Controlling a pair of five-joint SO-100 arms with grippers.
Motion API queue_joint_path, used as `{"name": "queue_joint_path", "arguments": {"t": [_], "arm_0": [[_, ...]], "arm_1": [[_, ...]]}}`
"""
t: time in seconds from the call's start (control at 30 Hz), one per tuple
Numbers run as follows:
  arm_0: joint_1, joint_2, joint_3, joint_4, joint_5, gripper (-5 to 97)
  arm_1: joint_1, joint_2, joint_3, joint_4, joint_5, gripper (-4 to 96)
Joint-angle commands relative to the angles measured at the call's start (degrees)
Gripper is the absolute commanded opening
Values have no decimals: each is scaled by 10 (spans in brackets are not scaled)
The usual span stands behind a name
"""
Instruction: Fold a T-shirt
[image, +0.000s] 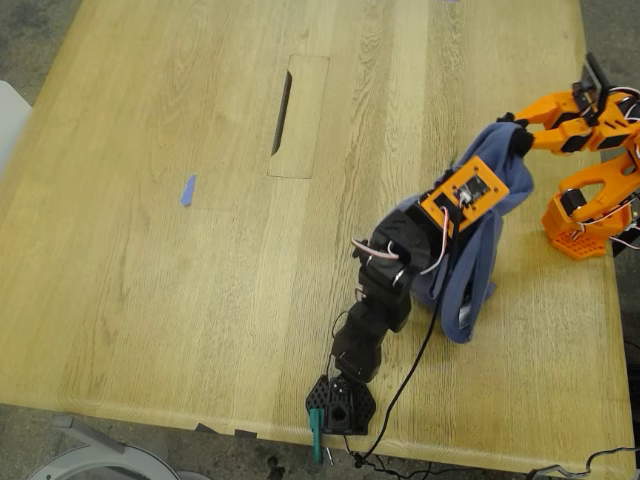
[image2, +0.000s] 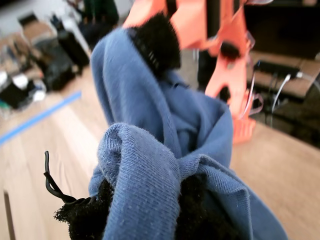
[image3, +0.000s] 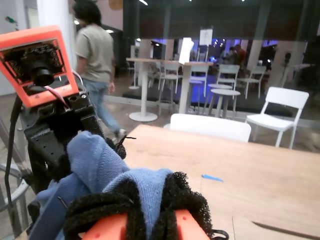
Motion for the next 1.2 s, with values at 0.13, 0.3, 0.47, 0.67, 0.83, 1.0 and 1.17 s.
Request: {"name": "queue_joint_path", "arguments": {"t": [0.13,0.3,0.47,0.67,0.83,1.0,1.17], "arm_0": [[-85,337,458,-47,-25,0],[-131,402,601,-123,-19,0],[-154,463,758,-243,-21,0],[-210,502,913,-402,-11,0],[-263,518,1023,-514,-9,0],[-325,519,1108,-628,-7,0],[-384,521,1182,-710,-7,0]], "arm_1": [[47,49,60,9,10,58],[96,54,135,-25,13,59],[133,53,243,-134,19,61],[174,18,359,-310,23,63],[220,-28,435,-442,31,65],[287,-123,461,-575,42,65],[351,-206,491,-671,49,68]]}}
